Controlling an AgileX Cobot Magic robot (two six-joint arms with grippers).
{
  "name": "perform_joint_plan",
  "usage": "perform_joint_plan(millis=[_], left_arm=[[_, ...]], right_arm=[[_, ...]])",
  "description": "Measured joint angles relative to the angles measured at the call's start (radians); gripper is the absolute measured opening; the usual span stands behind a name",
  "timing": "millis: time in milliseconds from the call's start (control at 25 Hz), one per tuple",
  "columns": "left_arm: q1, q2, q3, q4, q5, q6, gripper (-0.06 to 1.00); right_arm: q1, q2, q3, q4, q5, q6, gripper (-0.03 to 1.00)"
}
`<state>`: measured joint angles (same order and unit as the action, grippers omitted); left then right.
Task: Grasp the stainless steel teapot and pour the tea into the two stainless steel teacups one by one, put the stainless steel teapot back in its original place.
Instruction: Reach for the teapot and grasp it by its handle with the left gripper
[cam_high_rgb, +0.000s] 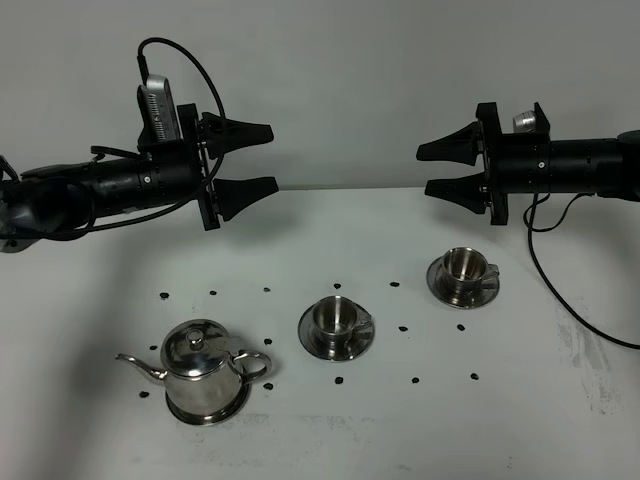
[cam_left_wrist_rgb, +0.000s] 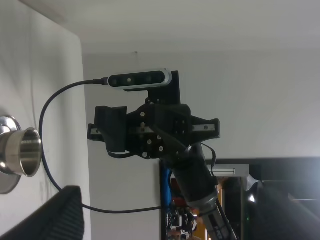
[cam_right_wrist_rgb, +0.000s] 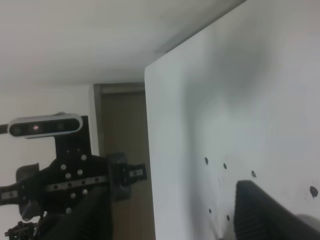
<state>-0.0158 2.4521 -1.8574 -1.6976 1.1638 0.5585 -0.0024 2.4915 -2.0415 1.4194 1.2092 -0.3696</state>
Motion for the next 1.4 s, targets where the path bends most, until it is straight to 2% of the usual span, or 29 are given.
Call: perform_joint_plan(millis=[400, 480, 640, 760, 880, 1000, 1080, 1240, 1400], left_arm=[[0.0, 0.0, 0.0, 0.0, 0.0, 0.003, 0.71], [0.0, 0.0, 0.0, 0.0, 0.0, 0.074, 0.71], [0.0, -0.003, -0.02, 0.002, 0.017, 0.284, 0.67], [0.0, -0.032, -0.063, 0.053, 0.014, 0.38, 0.62], [-0.003, -0.096, -0.119, 0.188, -0.034, 0.405, 0.59], [-0.015, -0.157, -0.17, 0.385, -0.116, 0.405, 0.59], [-0.032, -0.191, -0.182, 0.503, -0.174, 0.393, 0.59], [-0.064, -0.246, -0.183, 0.736, -0.247, 0.351, 0.59], [-0.084, -0.305, -0.182, 0.976, -0.245, 0.282, 0.58]], right_arm=[[0.0, 0.0, 0.0, 0.0, 0.0, -0.011, 0.5], [0.0, 0.0, 0.0, 0.0, 0.0, -0.06, 0.5], [-0.002, 0.0, -0.024, 0.022, 0.001, -0.241, 0.5], [-0.014, -0.008, -0.102, 0.018, 0.001, -0.342, 0.5], [-0.026, -0.039, -0.199, -0.072, -0.003, -0.391, 0.49], [-0.026, -0.076, -0.312, -0.247, 0.0, -0.414, 0.45], [-0.015, -0.088, -0.381, -0.403, 0.003, -0.411, 0.43], [0.001, -0.092, -0.477, -0.685, 0.007, -0.302, 0.4], [0.0, -0.155, -0.444, -0.831, 0.009, -0.207, 0.4]])
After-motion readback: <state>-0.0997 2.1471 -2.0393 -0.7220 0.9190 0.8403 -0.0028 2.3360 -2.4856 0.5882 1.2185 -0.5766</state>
